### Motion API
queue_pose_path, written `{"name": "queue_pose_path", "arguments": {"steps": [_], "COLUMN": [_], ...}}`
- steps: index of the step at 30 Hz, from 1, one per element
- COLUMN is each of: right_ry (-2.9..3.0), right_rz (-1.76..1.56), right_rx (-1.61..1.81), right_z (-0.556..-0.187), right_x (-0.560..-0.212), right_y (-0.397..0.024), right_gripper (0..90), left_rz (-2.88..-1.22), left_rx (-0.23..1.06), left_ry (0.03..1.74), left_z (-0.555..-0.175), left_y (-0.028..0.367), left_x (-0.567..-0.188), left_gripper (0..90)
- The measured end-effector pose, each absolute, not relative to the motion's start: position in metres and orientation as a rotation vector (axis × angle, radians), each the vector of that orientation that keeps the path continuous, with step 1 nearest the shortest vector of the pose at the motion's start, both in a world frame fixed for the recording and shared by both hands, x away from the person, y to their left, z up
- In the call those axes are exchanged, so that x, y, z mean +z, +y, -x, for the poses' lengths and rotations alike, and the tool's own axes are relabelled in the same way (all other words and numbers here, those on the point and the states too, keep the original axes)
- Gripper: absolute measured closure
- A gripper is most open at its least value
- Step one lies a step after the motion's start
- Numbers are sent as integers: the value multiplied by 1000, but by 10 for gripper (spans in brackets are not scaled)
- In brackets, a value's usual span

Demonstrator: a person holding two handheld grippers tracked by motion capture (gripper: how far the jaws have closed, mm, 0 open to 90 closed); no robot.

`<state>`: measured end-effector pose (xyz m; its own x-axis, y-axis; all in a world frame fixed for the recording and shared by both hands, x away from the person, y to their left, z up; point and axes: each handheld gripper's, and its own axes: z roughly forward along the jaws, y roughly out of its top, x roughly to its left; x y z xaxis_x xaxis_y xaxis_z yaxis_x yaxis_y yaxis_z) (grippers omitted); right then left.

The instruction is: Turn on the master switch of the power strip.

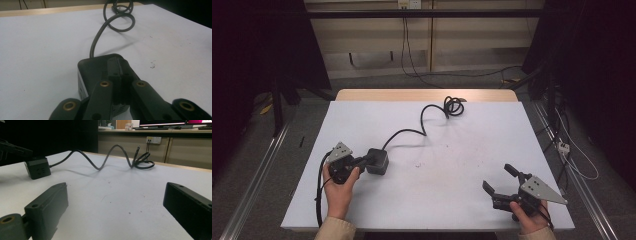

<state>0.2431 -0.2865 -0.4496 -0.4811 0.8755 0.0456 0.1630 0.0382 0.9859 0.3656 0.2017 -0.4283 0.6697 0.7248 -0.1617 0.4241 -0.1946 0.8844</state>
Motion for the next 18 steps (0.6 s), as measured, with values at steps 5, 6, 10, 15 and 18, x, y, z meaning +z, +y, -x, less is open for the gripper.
{"name": "queue_pose_path", "arguments": {"steps": [5,6,10,15,18], "right_ry": [1706,1705,1705,1705,1703], "right_rz": [-1058,-1058,-1057,-1058,-1061], "right_rx": [1491,1491,1492,1491,1491], "right_z": [-243,-243,-243,-243,-243], "right_x": [-449,-449,-449,-449,-449], "right_y": [-287,-287,-287,-287,-287], "right_gripper": [54,55,55,55,55], "left_rz": [-1832,-1833,-1838,-1839,-1839], "left_rx": [358,358,361,363,364], "left_ry": [915,914,915,916,915], "left_z": [-366,-366,-365,-365,-365], "left_y": [201,201,201,201,201], "left_x": [-429,-429,-429,-429,-429], "left_gripper": [900,900,900,900,900]}}
